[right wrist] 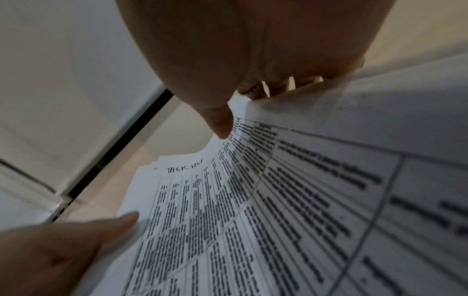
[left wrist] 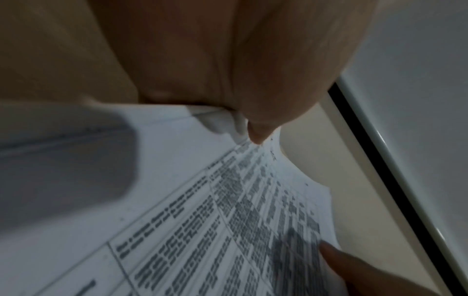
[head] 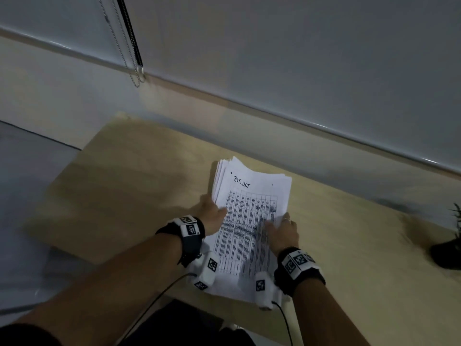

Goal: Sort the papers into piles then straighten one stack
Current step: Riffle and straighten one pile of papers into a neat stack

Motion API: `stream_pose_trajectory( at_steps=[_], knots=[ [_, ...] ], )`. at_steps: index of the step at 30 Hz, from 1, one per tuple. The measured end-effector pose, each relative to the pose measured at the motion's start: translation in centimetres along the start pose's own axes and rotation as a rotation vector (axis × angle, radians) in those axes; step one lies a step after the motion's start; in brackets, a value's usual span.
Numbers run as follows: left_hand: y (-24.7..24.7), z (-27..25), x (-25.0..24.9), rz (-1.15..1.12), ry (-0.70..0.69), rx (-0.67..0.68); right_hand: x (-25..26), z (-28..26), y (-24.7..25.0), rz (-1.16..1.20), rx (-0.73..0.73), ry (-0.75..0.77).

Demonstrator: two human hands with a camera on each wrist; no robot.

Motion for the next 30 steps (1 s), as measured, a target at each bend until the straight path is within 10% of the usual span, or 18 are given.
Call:
stream_pose_trajectory(
  at_steps=[7, 11, 20, 25, 30],
  knots=[
    [1.9, 0.6, -0.3, -0.236, -0.138, -0.123, 0.2, 0.3, 0.4, 0.01, -0.036, 0.098],
    [4.8, -2.0, -1.8, -0.478, -0.337, -0.15, 0.3, -0.1, 4.2, 0.656, 0.048, 0.102],
    [11.0, -7.7, -9.6, -0.498, -0.828, -0.311, 7.2, -9.9, 14.2, 0.966, -0.248, 0.715],
    [8.0, -8.7, -7.6, -0.448, -0.752, -0.177, 5.9, -10.5, 12.2, 0.815, -0.251, 0.704],
    [9.0, -9.7, -9.4, -0.632, -0.821, -0.34, 6.2, -11.4, 13.7, 0.946, -0.274, 0.718]
  ],
)
Point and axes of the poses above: each hand's wrist, its own z-axis towards the middle knuckle, its own y-axis out of the back of the hand, x = y × z, the point moved 5 cm from there along z, towards the middle knuckle, and after that the axes turned 6 degrees about -y, right-handed, at the moved point
